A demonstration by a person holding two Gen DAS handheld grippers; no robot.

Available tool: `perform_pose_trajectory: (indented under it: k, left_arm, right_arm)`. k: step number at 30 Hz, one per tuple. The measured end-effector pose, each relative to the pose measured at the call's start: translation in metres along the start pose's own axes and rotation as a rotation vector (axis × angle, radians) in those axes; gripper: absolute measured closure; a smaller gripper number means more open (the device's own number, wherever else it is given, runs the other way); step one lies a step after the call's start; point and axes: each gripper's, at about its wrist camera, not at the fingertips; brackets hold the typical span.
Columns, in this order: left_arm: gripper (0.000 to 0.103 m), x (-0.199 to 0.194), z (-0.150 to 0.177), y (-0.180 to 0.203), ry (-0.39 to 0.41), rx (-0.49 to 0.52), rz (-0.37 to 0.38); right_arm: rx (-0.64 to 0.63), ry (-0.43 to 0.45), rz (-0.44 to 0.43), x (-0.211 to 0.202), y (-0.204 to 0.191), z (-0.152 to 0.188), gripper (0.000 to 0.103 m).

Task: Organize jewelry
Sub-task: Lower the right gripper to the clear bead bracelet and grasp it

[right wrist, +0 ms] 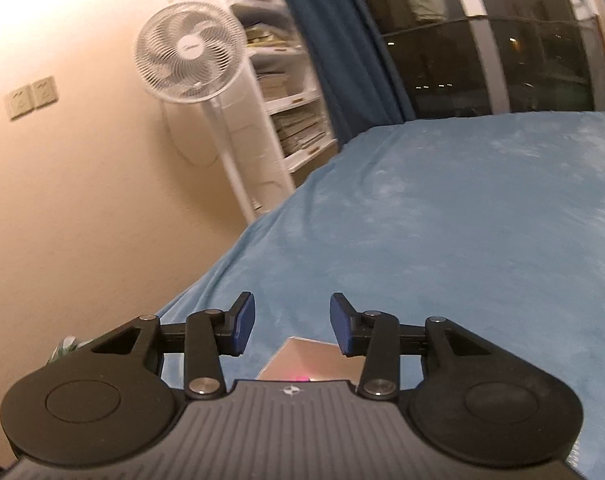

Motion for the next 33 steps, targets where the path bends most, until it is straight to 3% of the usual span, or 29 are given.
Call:
perform_pose_trajectory:
  k: [10, 14, 19, 25, 30, 33]
  left_arm:
    - [0.043, -0.001, 0.0, 0.001, -0.002, -0.001, 0.002]
    - [0.043, 0.0, -0.001, 0.0, -0.004, -0.003, 0.003]
    - [0.043, 0.0, -0.001, -0.001, -0.003, -0.002, 0.003]
    - [0.043, 0.0, -0.001, 0.0, -0.003, -0.001, -0.002]
    - [0.043, 0.0, -0.001, 0.001, -0.002, 0.0, -0.004]
    - [0.043, 0.0, -0.001, 0.001, -0.002, 0.001, -0.004]
  right_arm:
    - [0.113, 0.124, 0.308, -0.036, 0.069, -0.004, 0.0]
    - [0.2, 0.114, 0.424, -0.053, 0.112, 0.003, 0.0]
    - [0.288, -0.037, 0.499, -0.053, 0.154, 0.027, 0.0]
    - [0.262, -0.279, 0.518, -0.028, 0.167, 0.061, 0.0]
    - [0.2, -0.408, 0.537, -0.014, 0.165, 0.077, 0.0]
    - [0.141, -0.437, 0.548, -0.006, 0.159, 0.083, 0.0]
Point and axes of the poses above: each gripper's, at about its wrist camera, not at the fingertips, and x roughly the way its jaws point, y to its right, z to its underside, and after that the axes turned 1 degree about -y, right-handed
